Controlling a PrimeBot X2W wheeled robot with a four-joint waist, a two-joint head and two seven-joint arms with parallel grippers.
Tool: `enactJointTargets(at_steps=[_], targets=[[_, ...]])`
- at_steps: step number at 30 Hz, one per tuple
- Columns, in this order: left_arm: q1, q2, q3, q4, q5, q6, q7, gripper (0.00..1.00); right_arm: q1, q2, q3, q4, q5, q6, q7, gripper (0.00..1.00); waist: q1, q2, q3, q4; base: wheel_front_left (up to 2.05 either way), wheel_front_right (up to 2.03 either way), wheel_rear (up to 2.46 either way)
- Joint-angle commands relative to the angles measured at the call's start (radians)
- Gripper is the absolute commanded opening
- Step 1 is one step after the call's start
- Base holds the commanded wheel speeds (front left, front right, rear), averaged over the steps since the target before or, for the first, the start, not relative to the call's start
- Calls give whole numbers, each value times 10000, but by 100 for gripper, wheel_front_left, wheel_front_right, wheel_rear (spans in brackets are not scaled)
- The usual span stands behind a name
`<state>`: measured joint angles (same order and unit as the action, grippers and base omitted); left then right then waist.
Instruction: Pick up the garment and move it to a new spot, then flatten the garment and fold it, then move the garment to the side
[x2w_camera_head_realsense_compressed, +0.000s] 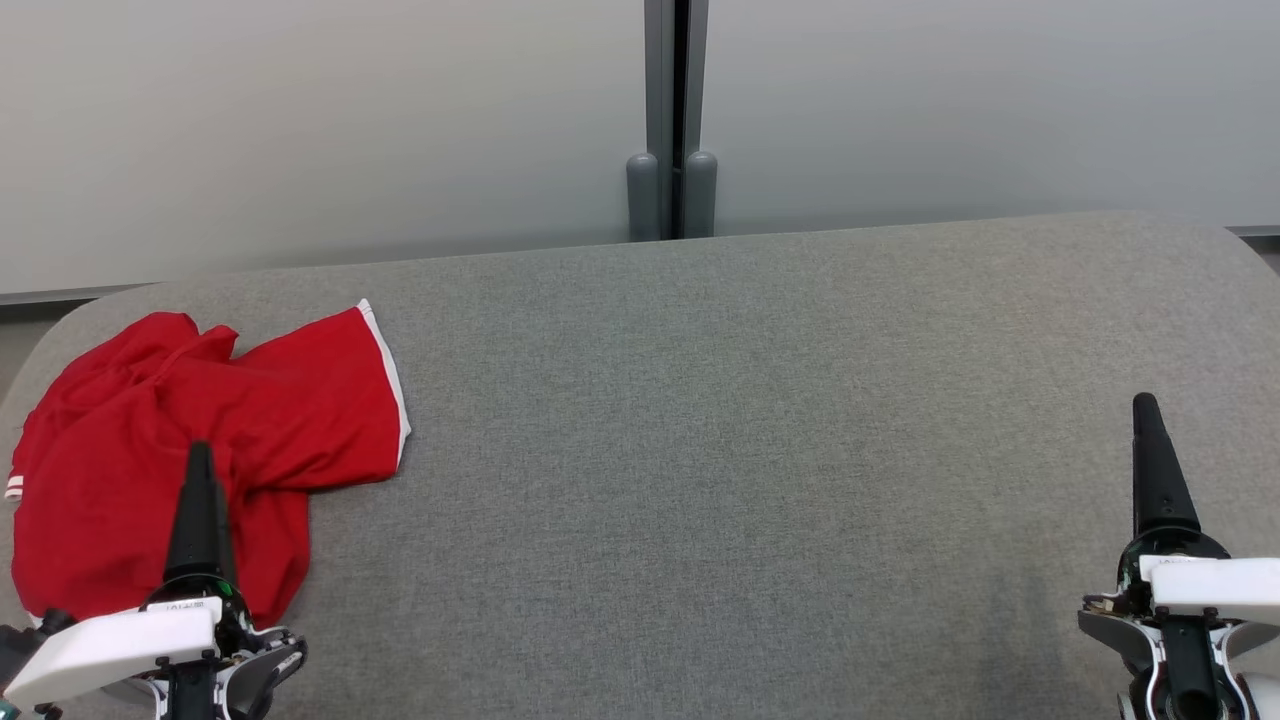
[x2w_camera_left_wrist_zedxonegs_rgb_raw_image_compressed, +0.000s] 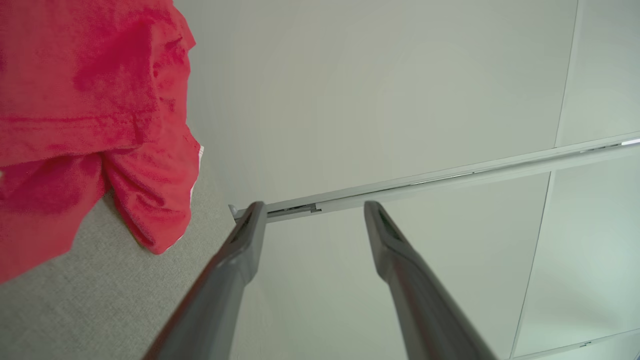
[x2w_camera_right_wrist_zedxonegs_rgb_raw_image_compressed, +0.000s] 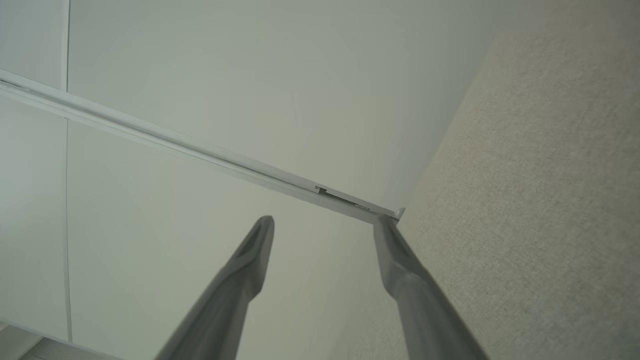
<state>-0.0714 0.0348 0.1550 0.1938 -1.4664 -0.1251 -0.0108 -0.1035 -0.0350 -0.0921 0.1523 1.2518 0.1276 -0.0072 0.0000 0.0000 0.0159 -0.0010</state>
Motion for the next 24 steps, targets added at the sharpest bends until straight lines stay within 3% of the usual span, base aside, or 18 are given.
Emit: enactJointTargets(at_steps=[1, 16, 24], targets=[[-376, 100, 80, -322, 308, -33, -78, 100, -328, -97, 68, -390, -453, 33, -115, 100, 0, 0, 14, 0, 0, 0, 0], [-614, 120, 533, -1703, 2819, -33, -620, 100, -685, -280, 566, -1676, -4546, 36, -664, 100, 0, 0, 105, 14, 0, 0, 0], [-617, 128, 300, -2400, 4553, 173, -877, 100, -776, -469, 1189, -2122, -6653, 38, -926, 100, 0, 0, 147, 9, 0, 0, 0]])
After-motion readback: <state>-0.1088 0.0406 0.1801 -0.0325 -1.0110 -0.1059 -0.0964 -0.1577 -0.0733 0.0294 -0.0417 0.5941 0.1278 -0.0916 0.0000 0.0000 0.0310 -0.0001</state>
